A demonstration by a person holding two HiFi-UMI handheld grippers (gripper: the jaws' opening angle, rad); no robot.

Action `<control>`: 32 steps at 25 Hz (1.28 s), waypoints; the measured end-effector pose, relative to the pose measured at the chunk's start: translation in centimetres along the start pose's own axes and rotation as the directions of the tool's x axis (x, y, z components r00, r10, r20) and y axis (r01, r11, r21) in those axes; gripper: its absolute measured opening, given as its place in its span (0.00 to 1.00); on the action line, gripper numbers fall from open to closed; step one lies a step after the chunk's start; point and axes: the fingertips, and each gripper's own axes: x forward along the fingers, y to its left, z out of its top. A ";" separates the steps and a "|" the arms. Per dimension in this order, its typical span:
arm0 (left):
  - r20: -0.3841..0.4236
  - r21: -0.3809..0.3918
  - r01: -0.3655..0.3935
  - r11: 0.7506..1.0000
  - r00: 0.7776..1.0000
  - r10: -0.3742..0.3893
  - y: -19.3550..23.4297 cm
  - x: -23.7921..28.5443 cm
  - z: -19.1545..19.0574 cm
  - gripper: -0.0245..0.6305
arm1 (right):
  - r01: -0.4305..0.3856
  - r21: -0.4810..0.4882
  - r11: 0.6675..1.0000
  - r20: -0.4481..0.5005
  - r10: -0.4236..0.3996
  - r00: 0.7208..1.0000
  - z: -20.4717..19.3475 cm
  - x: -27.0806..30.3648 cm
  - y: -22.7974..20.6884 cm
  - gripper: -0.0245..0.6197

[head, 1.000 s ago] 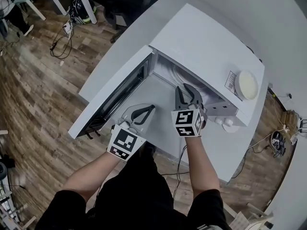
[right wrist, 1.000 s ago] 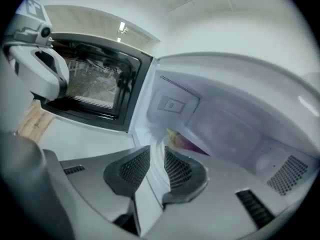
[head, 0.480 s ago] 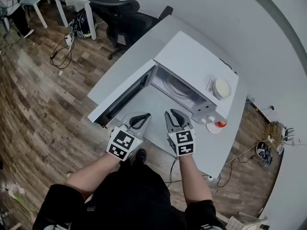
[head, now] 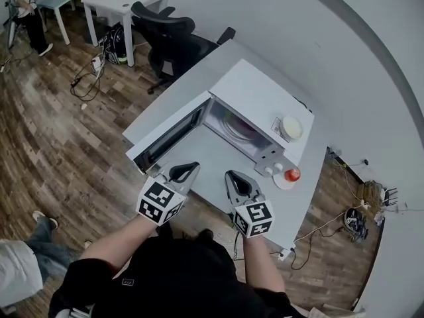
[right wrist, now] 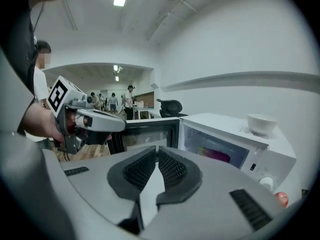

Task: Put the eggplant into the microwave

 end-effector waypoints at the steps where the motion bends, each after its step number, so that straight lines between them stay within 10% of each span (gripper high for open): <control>1: -0.002 0.004 0.002 1.000 1.000 -0.002 -0.7 -0.2 0.3 0.05 | -0.018 0.020 1.000 0.028 0.017 0.999 0.5 -0.9 0.1 0.08; 12: 0.073 0.043 -0.002 0.999 0.997 -0.001 -10.4 -1.8 5.0 0.05 | -0.164 0.211 0.964 0.235 0.113 0.965 3.5 -12.5 -0.7 0.06; 32: 0.091 0.068 -0.001 0.998 0.996 -0.005 -14.5 -1.4 6.3 0.05 | -0.175 0.123 0.977 0.296 0.133 0.946 5.0 -16.9 -0.1 0.06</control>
